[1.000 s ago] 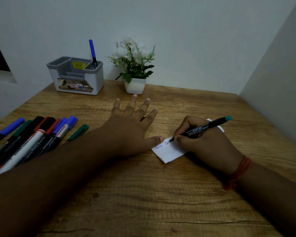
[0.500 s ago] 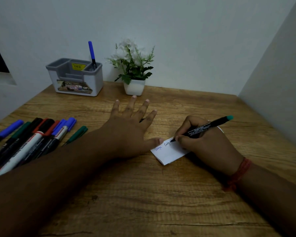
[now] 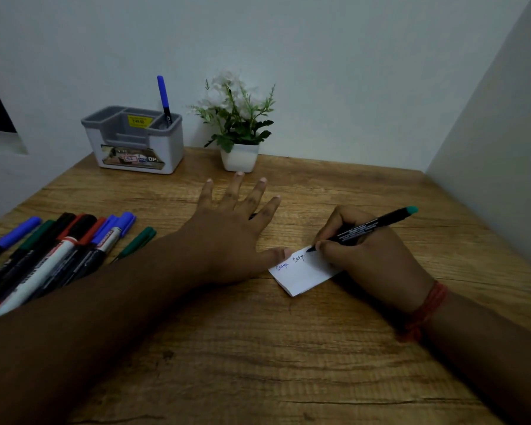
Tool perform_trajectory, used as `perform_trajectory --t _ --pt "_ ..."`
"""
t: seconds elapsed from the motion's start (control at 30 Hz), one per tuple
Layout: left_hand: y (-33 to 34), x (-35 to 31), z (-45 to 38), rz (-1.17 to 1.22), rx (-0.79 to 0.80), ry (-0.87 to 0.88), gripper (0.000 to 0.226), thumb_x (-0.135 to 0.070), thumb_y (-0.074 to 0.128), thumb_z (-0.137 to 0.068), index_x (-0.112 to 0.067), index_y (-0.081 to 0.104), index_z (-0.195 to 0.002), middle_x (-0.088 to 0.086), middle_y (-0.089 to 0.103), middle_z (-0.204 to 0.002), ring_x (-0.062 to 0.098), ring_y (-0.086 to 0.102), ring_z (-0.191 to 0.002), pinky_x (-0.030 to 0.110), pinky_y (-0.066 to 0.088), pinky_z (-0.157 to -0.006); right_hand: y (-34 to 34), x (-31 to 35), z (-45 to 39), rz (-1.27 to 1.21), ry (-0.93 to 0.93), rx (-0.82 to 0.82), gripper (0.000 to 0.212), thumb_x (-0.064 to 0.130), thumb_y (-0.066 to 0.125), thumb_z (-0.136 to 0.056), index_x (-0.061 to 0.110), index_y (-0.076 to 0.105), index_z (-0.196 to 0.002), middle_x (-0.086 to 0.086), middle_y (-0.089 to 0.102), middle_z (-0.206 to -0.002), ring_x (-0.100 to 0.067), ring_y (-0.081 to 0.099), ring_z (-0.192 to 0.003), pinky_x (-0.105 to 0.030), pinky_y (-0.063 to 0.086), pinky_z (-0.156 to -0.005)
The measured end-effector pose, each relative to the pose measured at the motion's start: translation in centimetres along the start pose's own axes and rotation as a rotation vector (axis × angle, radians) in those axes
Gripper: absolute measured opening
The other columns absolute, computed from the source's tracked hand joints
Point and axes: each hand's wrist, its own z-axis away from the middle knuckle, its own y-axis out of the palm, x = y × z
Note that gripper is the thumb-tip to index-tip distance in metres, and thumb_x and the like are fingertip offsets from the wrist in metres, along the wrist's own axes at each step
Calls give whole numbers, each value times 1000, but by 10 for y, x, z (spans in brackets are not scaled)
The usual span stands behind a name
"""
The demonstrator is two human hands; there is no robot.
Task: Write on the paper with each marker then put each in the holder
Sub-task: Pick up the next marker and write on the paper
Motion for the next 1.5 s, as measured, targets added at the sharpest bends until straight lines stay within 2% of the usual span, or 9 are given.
perform_trajectory --t 0.27,0.47,0.57,0.7,0.83,1.0,1.07,1.2,1.5 --pt "0 1 -1 19 -77 10 89 -90 -10 -71 -42 -29 -145 -3 -33 -157 27 -33 -144 65 -13 -112 -3 4 0 -124 -87 -183 13 5 70 -89 15 68 -80 1 73 -87 -13 69 -87 -35 57 -80" --pt "-6 16 -1 68 -83 -71 89 -87 -17 -70 -43 -23 -147 -8 -32 -157 25 -35 -143 64 -14 -113 -5 5 0 -138 -121 -206 10 8 70 -90 16 68 -84 4 74 -90 -10 69 -86 -27 57 -79" --pt "-9 31 -3 -16 2 -152 83 -81 -1 -81 -39 -18 -150 -4 -27 -160 28 -30 -145 65 -15 -113 -6 6 -1 -152 -134 -210 12 8 72 -90 18 69 -86 5 75 -93 -10 71 -89 -27 58 -80" --pt "-18 38 -6 25 50 -150 69 -68 31 -94 -39 13 -154 -2 6 -166 26 -3 -152 64 -9 -113 -5 5 -3 -207 -131 -166 18 7 74 -89 25 70 -89 9 76 -101 -7 72 -97 -29 59 -87" --pt "-22 30 -5 147 -49 -84 41 -55 46 -96 -41 52 -133 -9 47 -144 17 33 -141 66 -2 -114 -5 3 -5 -196 -119 -156 18 14 77 -87 31 73 -92 14 74 -105 -4 69 -103 -32 56 -88" --pt "-25 21 -2 194 -150 -71 20 -47 55 -94 -40 61 -111 -10 57 -113 16 47 -118 54 15 -117 -7 4 -5 -192 -154 -126 21 12 75 -89 32 76 -94 13 74 -108 -2 69 -105 -25 52 -88" --pt "-27 18 0 226 -200 -43 11 -43 58 -94 -39 60 -104 -14 56 -101 12 51 -105 47 30 -110 -8 3 -5 -197 -157 -108 22 12 74 -90 33 77 -97 11 75 -109 -5 69 -107 -29 52 -92" --pt "-38 11 5 440 -363 12 12 -32 66 -91 -34 64 -102 -14 60 -96 9 55 -91 34 45 -76 -10 3 -5 -258 -157 -79 19 22 71 -87 35 77 -100 12 77 -109 -6 73 -104 -27 59 -89" --pt "-52 1 14 494 -539 158 16 -27 69 -89 -26 68 -105 -15 60 -94 6 55 -86 33 47 -74 -11 0 -9 -544 -208 -104 11 25 71 -79 23 73 -90 -8 77 -104 -27 77 -94 -33 61 -82"
